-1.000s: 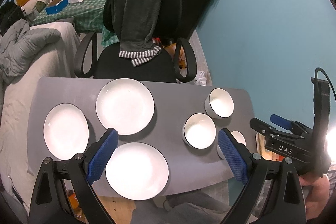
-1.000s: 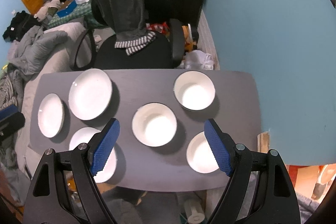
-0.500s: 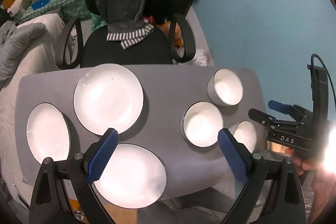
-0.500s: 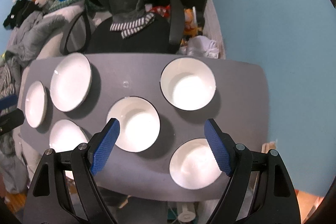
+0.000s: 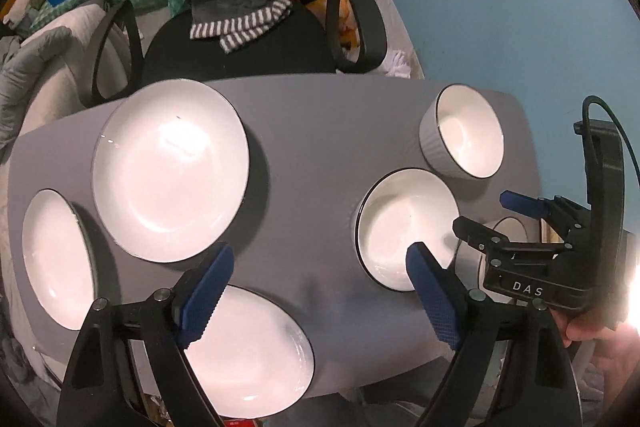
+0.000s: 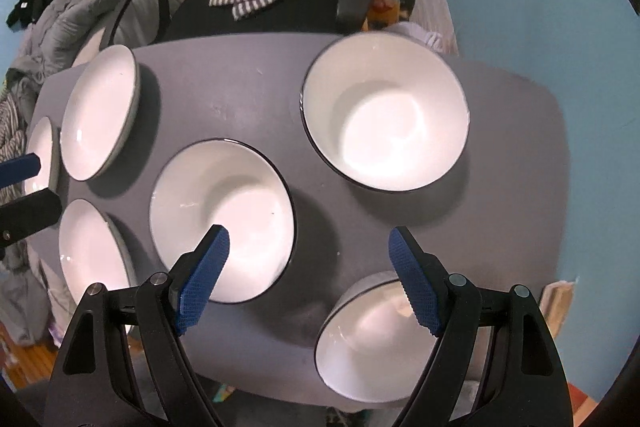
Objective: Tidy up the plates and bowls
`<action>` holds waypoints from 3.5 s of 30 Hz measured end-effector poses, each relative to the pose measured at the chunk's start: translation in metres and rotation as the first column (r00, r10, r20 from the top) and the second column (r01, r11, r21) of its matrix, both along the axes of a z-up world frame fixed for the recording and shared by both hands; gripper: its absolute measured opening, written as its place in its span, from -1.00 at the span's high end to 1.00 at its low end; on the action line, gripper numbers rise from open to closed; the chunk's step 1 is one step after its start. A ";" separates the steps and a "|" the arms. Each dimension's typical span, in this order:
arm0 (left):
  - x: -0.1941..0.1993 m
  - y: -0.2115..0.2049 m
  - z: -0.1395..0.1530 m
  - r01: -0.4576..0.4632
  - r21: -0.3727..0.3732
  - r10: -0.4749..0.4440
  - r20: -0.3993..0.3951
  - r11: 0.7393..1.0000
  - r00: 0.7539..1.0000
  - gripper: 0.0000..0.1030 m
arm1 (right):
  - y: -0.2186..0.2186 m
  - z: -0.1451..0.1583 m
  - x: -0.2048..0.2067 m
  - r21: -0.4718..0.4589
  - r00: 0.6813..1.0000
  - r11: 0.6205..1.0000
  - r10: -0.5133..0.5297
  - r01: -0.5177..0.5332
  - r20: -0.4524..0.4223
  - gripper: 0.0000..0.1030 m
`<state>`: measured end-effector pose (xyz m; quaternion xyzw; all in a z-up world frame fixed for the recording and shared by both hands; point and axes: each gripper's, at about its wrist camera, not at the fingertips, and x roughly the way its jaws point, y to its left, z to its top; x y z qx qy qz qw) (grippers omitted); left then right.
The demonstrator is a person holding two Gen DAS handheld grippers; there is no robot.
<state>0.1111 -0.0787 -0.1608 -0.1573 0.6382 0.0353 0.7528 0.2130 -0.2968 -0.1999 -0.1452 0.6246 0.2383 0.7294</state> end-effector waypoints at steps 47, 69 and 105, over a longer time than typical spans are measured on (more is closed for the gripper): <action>0.047 -0.048 -0.093 -0.035 -0.048 0.024 -0.209 0.998 0.978 0.51 | 0.013 -0.058 0.012 0.038 0.990 0.997 0.068 -0.064 -0.126 0.76; 0.058 -0.062 -0.097 -0.023 -0.009 0.021 -0.190 1.000 0.982 0.62 | 0.005 -0.060 0.011 0.051 0.984 0.996 0.077 -0.069 -0.159 0.84; 0.089 -0.091 -0.008 0.064 -0.028 -0.065 -0.051 0.998 0.997 0.84 | -0.015 0.022 0.033 0.035 0.991 0.999 -0.028 0.033 -0.128 0.90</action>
